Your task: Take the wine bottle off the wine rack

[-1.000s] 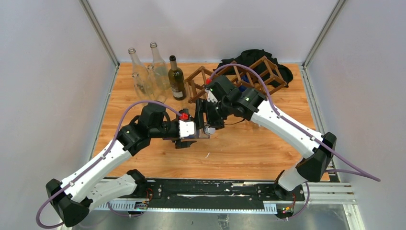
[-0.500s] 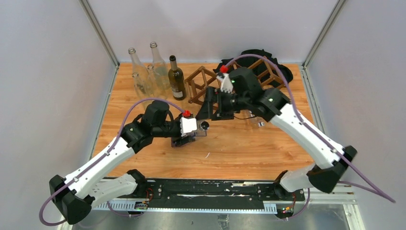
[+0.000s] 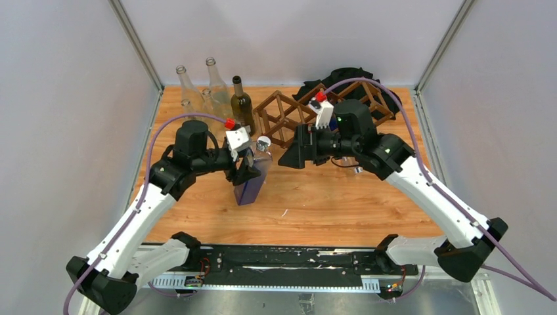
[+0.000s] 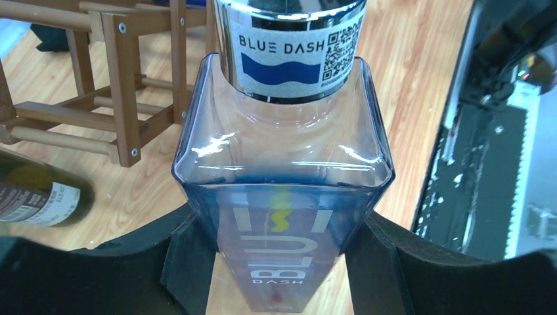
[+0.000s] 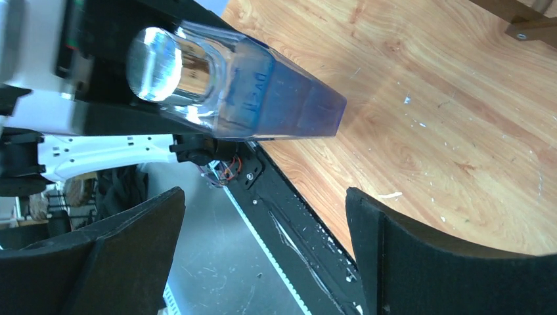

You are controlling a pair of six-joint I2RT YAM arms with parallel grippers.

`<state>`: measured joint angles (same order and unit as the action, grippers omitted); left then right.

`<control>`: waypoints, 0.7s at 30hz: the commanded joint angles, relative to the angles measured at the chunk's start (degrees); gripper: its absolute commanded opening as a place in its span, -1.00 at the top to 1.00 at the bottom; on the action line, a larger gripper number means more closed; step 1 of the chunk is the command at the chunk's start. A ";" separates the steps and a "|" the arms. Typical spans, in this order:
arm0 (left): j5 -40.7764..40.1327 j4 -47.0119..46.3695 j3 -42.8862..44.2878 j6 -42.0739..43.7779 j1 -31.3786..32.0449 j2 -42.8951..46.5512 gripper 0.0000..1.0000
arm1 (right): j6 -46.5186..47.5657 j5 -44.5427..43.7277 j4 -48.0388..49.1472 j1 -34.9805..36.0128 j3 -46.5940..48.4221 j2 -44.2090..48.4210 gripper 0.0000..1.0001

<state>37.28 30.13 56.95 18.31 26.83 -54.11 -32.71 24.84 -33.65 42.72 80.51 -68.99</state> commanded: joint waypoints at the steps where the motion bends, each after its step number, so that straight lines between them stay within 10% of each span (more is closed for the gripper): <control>1: 9.39 -6.08 6.20 -6.81 -2.16 1.93 1.00 | 6.44 3.51 8.88 3.02 -2.24 -1.56 -0.91; 12: 24.40 -9.13 13.24 -23.07 -6.32 2.55 1.00 | 17.16 -0.83 37.29 13.30 -19.90 4.19 -0.93; 21: 31.99 -13.80 14.10 -32.75 -7.30 1.90 1.00 | 18.85 -0.35 42.26 15.63 -18.72 0.50 -0.95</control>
<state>62.85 23.22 67.55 -8.84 19.92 -53.08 -15.68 24.40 2.31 57.63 60.69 -67.88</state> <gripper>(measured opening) 0.650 0.973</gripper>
